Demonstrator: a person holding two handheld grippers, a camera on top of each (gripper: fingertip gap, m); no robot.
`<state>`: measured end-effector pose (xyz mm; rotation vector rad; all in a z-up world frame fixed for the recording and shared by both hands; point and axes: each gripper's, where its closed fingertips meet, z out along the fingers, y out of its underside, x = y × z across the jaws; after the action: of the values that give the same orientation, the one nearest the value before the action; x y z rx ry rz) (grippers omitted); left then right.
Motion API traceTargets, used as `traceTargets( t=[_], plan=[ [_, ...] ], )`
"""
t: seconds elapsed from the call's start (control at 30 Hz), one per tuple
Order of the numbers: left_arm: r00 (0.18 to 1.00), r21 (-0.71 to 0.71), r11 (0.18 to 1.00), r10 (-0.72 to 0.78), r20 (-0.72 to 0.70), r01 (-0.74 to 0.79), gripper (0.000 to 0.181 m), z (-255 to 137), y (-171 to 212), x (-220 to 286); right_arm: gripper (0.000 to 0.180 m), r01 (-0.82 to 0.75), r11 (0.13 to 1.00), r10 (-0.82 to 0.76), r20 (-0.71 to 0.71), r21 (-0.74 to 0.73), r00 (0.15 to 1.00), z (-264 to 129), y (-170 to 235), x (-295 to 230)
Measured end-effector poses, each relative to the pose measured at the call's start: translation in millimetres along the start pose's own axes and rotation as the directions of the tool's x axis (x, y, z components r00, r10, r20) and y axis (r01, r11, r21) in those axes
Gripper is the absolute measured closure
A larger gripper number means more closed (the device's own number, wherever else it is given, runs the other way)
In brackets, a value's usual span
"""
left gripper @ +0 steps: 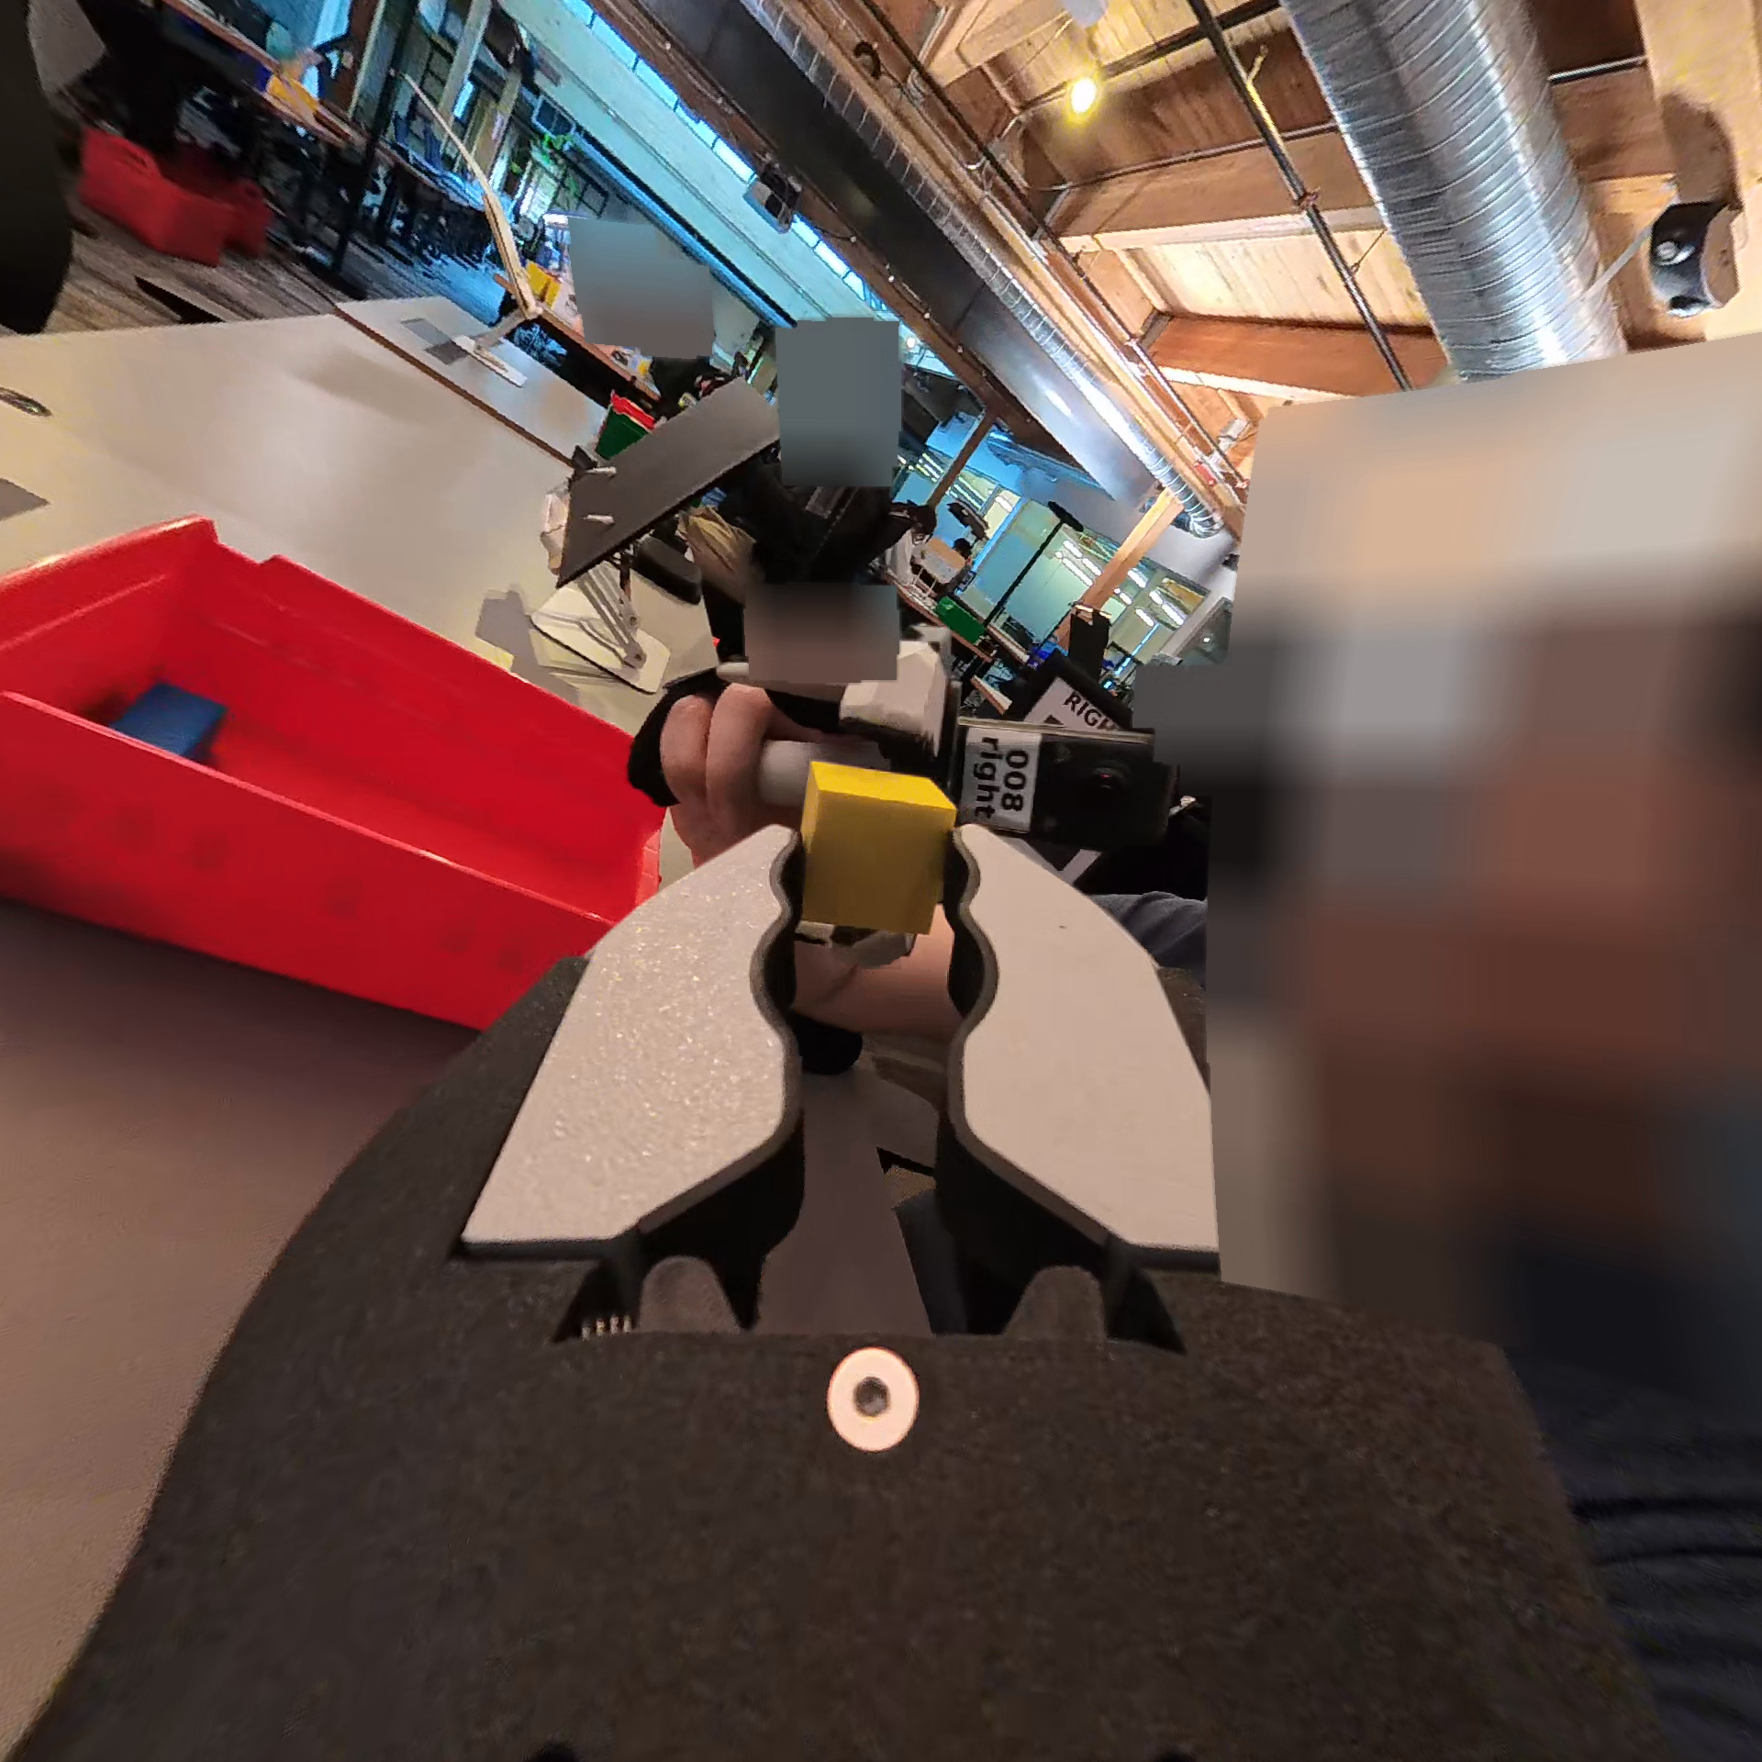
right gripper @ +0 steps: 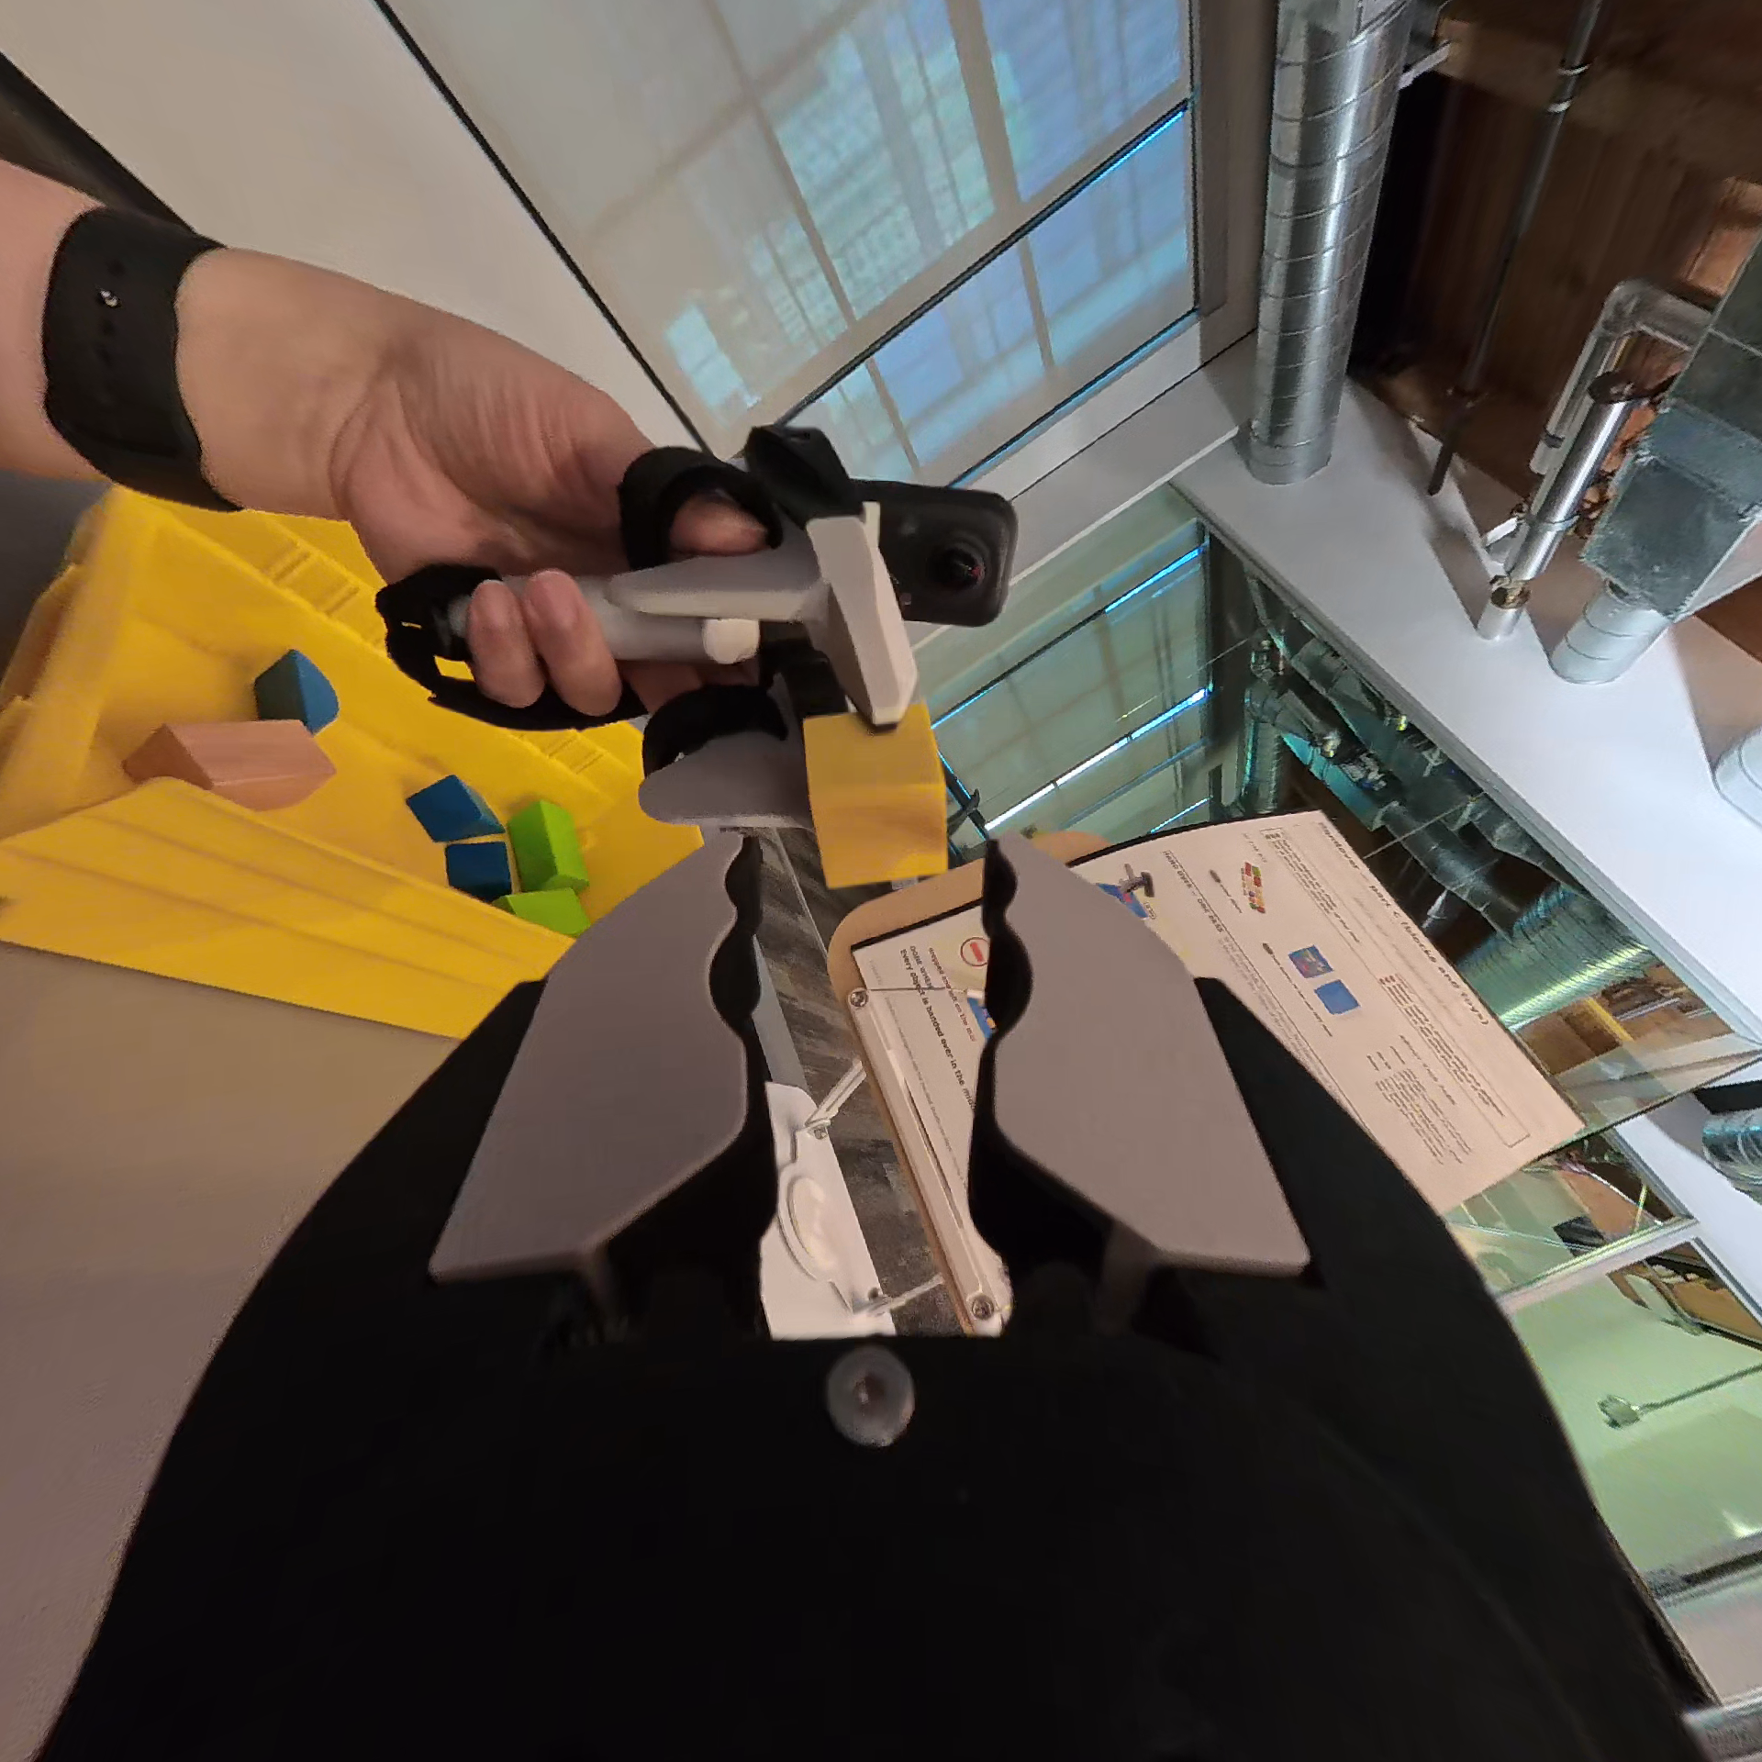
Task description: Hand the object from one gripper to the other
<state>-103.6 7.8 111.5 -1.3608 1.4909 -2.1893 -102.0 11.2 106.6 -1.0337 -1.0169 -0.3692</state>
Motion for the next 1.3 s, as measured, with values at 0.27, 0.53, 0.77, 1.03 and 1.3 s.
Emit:
traceTargets(
  t=[0.27,0.53,0.77,1.03,1.3],
  plan=[
    [1.0,-0.034,0.999,-0.024,-0.003,0.023,0.153,8.4,7.9,-5.1,0.152,0.043,0.998,-0.044,-0.025,-0.041,0.999,4.5,9.9,-3.2],
    [0.938,-0.012,0.997,0.079,0.339,-0.079,0.147,-21.7,-5.9,-45.2,0.152,-0.073,0.971,0.09,0.064,-0.228,0.994,-8.8,43.6,20.1],
    [0.859,-0.001,0.985,0.148,0.49,-0.17,0.147,-60.9,-22.8,-39.3,0.152,-0.331,0.351,0.557,-0.088,-0.876,0.826,-137.7,218.9,40.5],
    [0.778,-0.037,0.989,0.136,0.614,-0.144,0.147,-96.7,-20.3,-41.9,0.151,-0.15,-0.097,0.685,-0.175,-0.984,0.707,-215.1,320.1,-23.1],
    [0.768,-0.09,0.99,0.139,0.625,-0.106,0.147,-94.9,-10.8,-46.6,0.151,-0.126,-0.144,0.689,-0.191,-0.981,0.699,-212.3,338.6,-38.8]
  ],
)
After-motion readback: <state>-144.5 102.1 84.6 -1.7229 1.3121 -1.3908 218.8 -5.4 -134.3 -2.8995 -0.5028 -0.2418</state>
